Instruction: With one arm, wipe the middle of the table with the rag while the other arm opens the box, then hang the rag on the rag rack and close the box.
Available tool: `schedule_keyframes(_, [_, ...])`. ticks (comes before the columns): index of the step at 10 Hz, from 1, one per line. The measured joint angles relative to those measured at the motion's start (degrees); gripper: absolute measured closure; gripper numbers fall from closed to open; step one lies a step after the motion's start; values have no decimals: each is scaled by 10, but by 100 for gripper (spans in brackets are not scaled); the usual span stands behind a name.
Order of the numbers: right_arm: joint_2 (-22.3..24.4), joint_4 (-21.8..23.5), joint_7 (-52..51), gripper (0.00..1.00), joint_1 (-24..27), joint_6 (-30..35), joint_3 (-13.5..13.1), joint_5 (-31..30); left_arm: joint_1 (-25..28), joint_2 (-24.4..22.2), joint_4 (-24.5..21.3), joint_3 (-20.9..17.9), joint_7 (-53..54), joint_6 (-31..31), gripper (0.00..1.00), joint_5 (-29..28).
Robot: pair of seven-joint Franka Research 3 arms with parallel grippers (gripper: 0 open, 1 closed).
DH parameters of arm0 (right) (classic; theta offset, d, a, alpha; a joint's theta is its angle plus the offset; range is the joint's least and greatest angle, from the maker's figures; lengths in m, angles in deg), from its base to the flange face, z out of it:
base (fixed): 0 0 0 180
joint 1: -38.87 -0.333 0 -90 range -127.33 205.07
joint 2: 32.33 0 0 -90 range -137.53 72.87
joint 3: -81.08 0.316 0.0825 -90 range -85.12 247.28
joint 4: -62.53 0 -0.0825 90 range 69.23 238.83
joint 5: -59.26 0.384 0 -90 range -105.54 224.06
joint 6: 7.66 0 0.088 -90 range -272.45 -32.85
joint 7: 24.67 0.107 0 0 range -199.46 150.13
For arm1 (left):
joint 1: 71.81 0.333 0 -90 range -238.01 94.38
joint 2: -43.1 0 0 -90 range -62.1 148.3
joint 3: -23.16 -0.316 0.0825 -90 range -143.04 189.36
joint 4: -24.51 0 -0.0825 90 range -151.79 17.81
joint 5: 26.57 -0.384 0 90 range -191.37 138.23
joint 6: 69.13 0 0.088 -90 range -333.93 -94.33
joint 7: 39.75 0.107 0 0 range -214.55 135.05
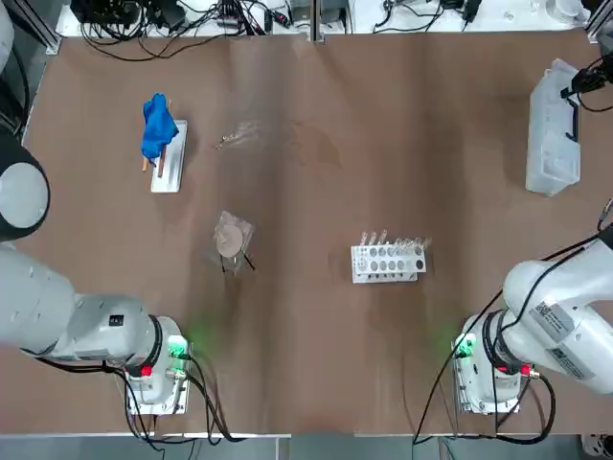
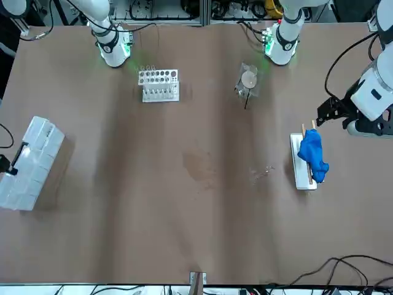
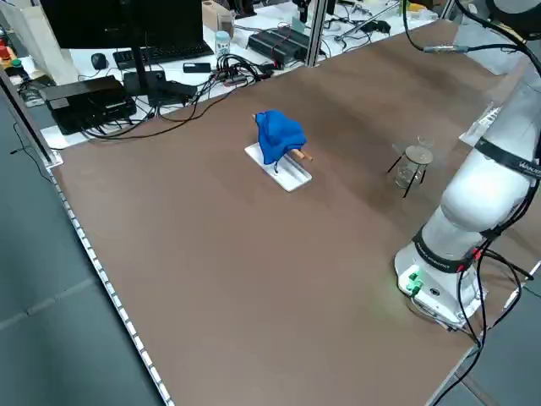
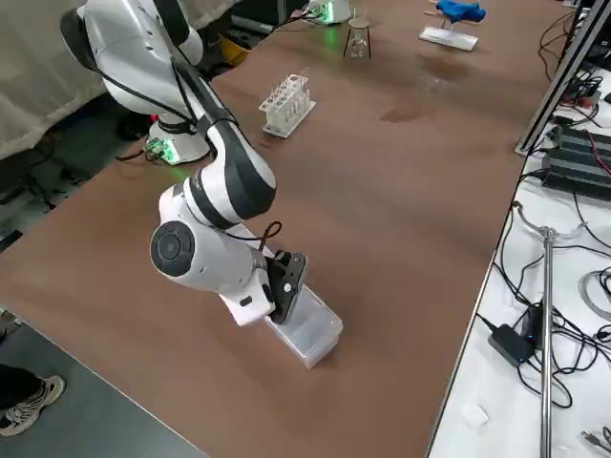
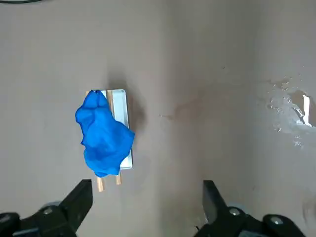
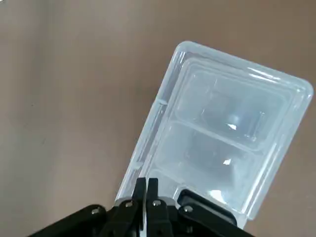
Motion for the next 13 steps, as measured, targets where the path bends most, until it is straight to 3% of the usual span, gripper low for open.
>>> schedule_keyframes(7, [-4,-10,36,94,-21,-1,2,-10,0,2,0,0,0,0,2,0])
schedule_keyframes(10, [61,-33,156,94,-63,85,6,-73,0,2,0,0,0,0,2,0])
schedule_keyframes(13, [145,-39,285,91,-131,126,9,-141,0,2,0,0,0,0,1,0])
